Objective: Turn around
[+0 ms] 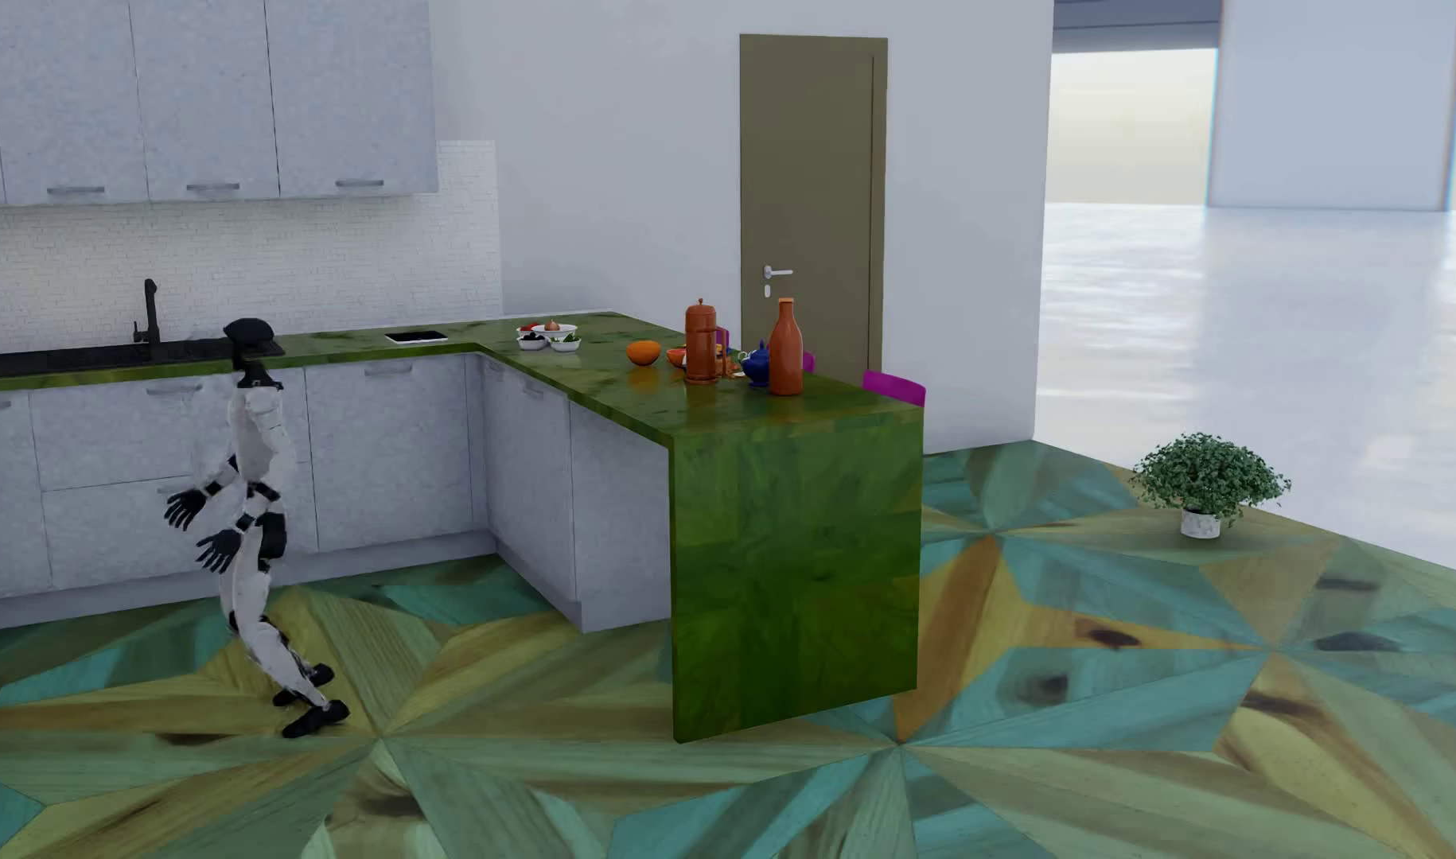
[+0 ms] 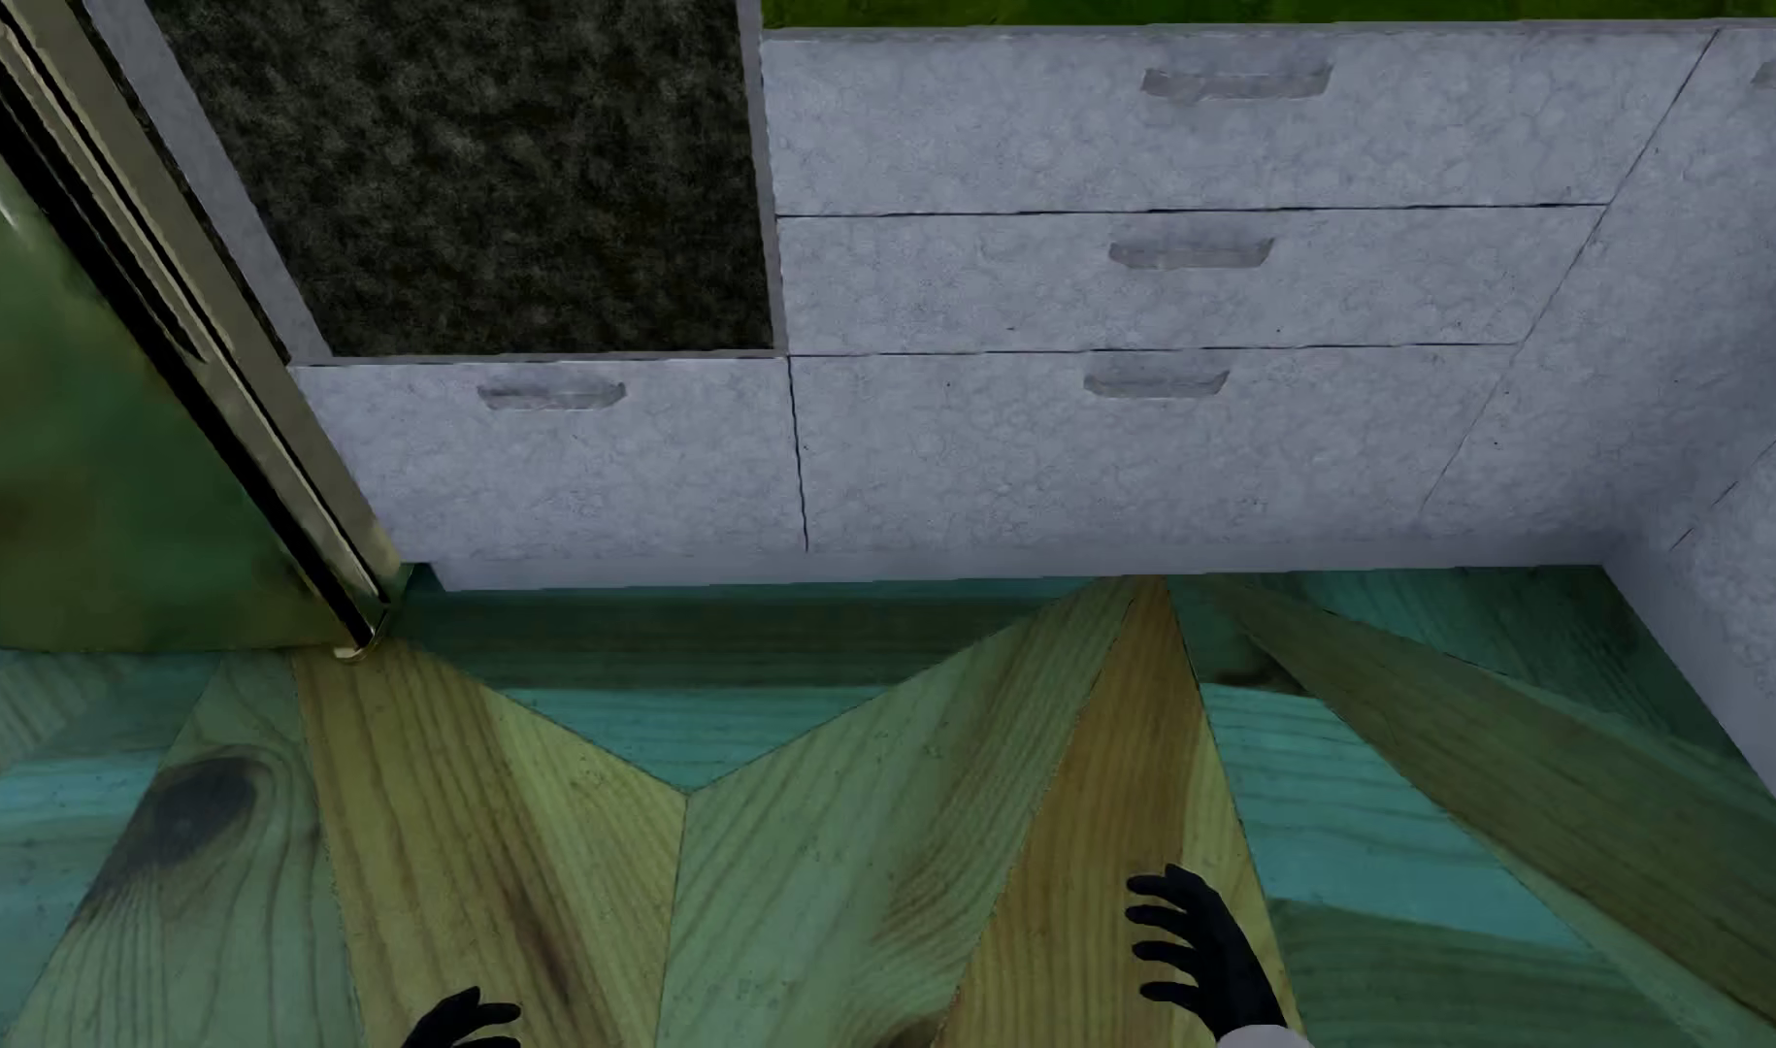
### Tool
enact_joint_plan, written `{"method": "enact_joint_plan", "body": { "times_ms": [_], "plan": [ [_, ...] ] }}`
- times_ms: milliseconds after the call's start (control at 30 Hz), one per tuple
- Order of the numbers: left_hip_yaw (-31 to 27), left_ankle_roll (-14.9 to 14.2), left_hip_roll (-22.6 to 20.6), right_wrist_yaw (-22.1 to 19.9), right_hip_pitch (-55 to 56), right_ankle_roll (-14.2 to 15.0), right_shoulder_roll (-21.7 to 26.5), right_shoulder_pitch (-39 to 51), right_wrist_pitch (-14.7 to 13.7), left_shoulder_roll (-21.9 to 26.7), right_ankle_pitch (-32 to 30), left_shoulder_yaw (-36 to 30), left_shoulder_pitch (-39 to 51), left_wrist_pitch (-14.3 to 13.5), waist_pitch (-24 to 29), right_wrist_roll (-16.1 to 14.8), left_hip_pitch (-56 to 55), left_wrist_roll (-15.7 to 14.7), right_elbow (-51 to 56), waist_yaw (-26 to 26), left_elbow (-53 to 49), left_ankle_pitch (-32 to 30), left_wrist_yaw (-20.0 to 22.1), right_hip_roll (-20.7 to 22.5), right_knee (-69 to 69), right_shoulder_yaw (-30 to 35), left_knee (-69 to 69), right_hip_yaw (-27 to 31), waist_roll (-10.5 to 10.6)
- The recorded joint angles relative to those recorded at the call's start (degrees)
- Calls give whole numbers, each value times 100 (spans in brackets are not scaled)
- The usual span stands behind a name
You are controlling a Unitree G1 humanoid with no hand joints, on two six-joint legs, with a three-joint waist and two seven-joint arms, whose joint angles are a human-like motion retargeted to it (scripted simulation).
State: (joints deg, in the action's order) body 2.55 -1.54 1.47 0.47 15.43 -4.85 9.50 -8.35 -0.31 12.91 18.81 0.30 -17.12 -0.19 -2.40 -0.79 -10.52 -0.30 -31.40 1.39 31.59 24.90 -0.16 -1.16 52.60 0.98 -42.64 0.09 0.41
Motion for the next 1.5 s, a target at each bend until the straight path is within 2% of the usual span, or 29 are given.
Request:
{"method": "enact_joint_plan", "body": {
  "times_ms": [67,100,133,167,200,233,267,300,333,367,400,433,467,533,567,600,667,700,733,767,833,933,967,1033,1167,1333,1400,1467,1500],
  "plan": [
    [635,-601,72,54,482,-1015,-40,14,64,13,730,-129,73,231,151,-250,-586,-21,-167,290,-74,-244,-125,-295,-254,335,-1306,-275,-199],
    [655,-831,172,27,548,-880,44,-315,77,-160,955,-281,335,556,253,-306,-1256,-11,-334,271,-111,-1185,-196,-218,-490,419,-2379,-195,-206],
    [442,-1107,179,-60,512,210,95,-534,182,-357,888,-321,495,700,314,-373,-1733,-16,-510,273,113,-1743,-252,-147,-630,465,-2916,70,-120],
    [-54,-1347,180,-233,513,918,-75,-593,384,-305,815,-298,401,648,331,-488,-1892,-51,-594,332,279,-750,-308,-31,-778,384,-2517,254,-34],
    [-352,-1325,301,-395,732,936,-250,-647,598,-175,816,-174,327,543,371,-635,-1682,-88,-364,529,385,386,-318,98,-493,410,-1505,401,-23],
    [-241,-1064,332,-467,966,746,-319,-550,705,-6,702,-171,334,416,486,-757,-1514,-134,-333,791,513,739,-252,113,-40,431,-1247,484,-165],
    [-98,-395,310,-394,1215,157,-290,-558,729,9,518,-243,433,324,546,-811,-1430,-171,-356,953,601,727,-86,58,403,376,-1155,310,-323],
    [107,448,295,-232,1418,98,-127,-573,726,-80,631,-294,634,328,568,-772,-1370,-146,-345,985,631,712,128,6,735,408,-1102,77,-515],
    [302,531,345,-79,1492,142,-149,-621,695,-197,891,-377,793,382,632,-669,-1375,-78,-339,976,435,550,339,-51,801,206,-1298,-161,-715],
    [495,-17,423,24,1529,-364,-95,-681,634,-294,1232,-553,817,420,639,-510,-1548,10,-416,954,32,193,510,-156,441,257,-1806,-382,-923],
    [301,-590,422,19,1411,486,-1,-788,538,-422,645,-628,951,336,592,-304,-2028,105,-753,902,120,-478,602,-127,2,391,-2620,-271,-887],
    [-64,-1089,353,-41,1401,632,60,-855,531,-549,516,-670,1041,249,532,-180,-2307,168,-860,765,298,-800,646,37,-147,438,-2901,-158,-680],
    [-344,-1352,311,-145,1370,663,-166,-910,570,-512,421,-567,862,184,446,-159,-2173,200,-668,793,189,-212,631,153,-320,452,-2182,-44,-512],
    [-346,-789,342,-181,1206,747,-166,-794,533,-124,303,-317,505,84,409,-146,-1546,197,-541,1188,328,506,459,283,-581,321,-1082,204,-232],
    [-112,64,349,-130,1197,173,-109,-567,524,-30,323,-361,526,266,456,-216,-1331,117,-562,1252,294,444,412,228,-512,192,-862,176,-182],
    [87,326,347,-88,1333,-429,-157,-572,481,-11,620,-427,684,413,413,-260,-1258,53,-514,1244,373,469,387,72,4,254,-828,28,-217],
    [258,-213,431,108,1214,-407,-110,-707,436,-203,1306,-498,887,399,387,-195,-1146,50,-503,1157,324,612,336,-165,91,203,-935,-93,-245],
    [310,-9,445,201,1165,711,-42,-686,482,-177,851,-610,885,326,428,-186,-1332,69,-565,1106,175,346,302,-215,2,411,-1477,52,-336],
    [196,183,487,270,1121,785,106,-671,512,-358,686,-573,967,329,514,-236,-1717,83,-738,958,54,-287,254,-110,-44,486,-2259,151,-279],
    [-131,312,328,275,1161,787,168,-774,539,-543,569,-543,975,300,438,-293,-2098,97,-830,787,62,-857,173,8,-196,335,-2550,291,-128],
    [-588,400,182,41,1033,803,13,-958,594,-285,331,-476,589,171,354,-354,-2082,214,-711,823,8,-72,-82,274,-621,76,-1035,513,214],
    [-196,-804,379,-384,983,867,-114,-676,832,-56,259,-453,590,247,377,-199,-1664,250,-660,1135,205,-498,-6,-51,-723,180,-388,425,44],
    [-93,-784,423,-360,950,905,-128,-520,972,-185,152,-585,728,341,386,-174,-1570,250,-730,1165,50,-501,130,-108,-806,161,-316,403,-23],
    [56,-117,563,-158,879,864,-111,-549,1072,-275,81,-532,592,191,285,-168,-1406,182,-607,1389,-5,-493,309,47,-978,138,-143,493,-76],
    [-157,-448,712,185,1012,841,-103,-581,850,-368,-151,-605,703,188,377,-208,-1171,-18,-591,1457,-46,-304,145,112,-1093,32,-72,470,-209],
    [-303,-667,874,6,1156,806,-183,-850,505,-357,-386,-615,727,243,494,-228,-1237,13,-612,1609,-190,-386,-388,346,-1163,144,-505,674,-197],
    [-407,-655,878,-83,1193,822,-245,-908,573,-333,-577,-698,686,326,434,-363,-980,94,-689,1779,-37,-200,-452,389,-1384,63,-35,691,-50],
    [-157,-687,937,-451,1349,285,-325,-990,827,-101,-162,-666,584,440,312,-395,-744,165,-453,1962,-4,-329,-489,231,-1359,76,472,443,-115],
    [-40,-692,983,-467,1434,504,-149,-1030,947,-185,56,-598,762,503,326,-312,-719,215,-590,1790,-28,-253,-474,76,-1192,84,371,283,-142]
  ]
}}
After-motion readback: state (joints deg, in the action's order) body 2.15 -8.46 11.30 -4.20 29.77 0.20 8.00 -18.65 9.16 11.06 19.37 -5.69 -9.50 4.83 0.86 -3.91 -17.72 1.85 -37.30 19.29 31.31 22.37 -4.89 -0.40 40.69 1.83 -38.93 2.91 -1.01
